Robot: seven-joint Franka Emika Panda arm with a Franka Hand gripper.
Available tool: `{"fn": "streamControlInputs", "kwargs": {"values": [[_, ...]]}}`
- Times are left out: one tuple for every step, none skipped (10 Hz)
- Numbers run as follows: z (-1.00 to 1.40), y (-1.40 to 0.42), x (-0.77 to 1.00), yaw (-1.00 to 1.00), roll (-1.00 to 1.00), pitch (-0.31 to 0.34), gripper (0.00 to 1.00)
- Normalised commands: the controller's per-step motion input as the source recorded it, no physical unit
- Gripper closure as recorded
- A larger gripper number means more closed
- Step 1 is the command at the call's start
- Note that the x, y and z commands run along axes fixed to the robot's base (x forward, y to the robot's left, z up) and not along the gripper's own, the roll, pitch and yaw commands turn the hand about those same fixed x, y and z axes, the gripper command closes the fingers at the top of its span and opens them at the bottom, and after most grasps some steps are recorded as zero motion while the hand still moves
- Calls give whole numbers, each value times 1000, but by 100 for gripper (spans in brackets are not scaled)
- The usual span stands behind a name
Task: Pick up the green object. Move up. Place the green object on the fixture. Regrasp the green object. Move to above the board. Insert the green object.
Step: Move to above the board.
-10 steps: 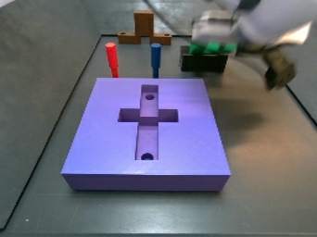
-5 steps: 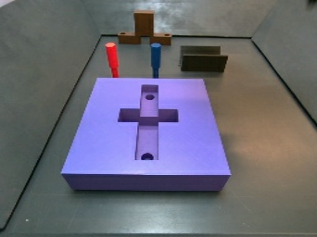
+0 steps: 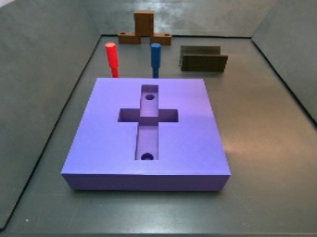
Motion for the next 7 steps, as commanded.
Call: {"fn": "streamControlInputs", "kwargs": {"values": [[284,-1400,-1393,50,-1000,111,100],[283,-1307,-1400,64,-1000,72,100],[237,-1244,-1400,74,-1000,58,100],[248,-1255,-1400,77,-1000,57,100],[251,-1251,-1400,83,-1000,43,100],[129,-671,-797,88,-1000,31,100],[44,-284,-396,89,-1000,20,100]]}}
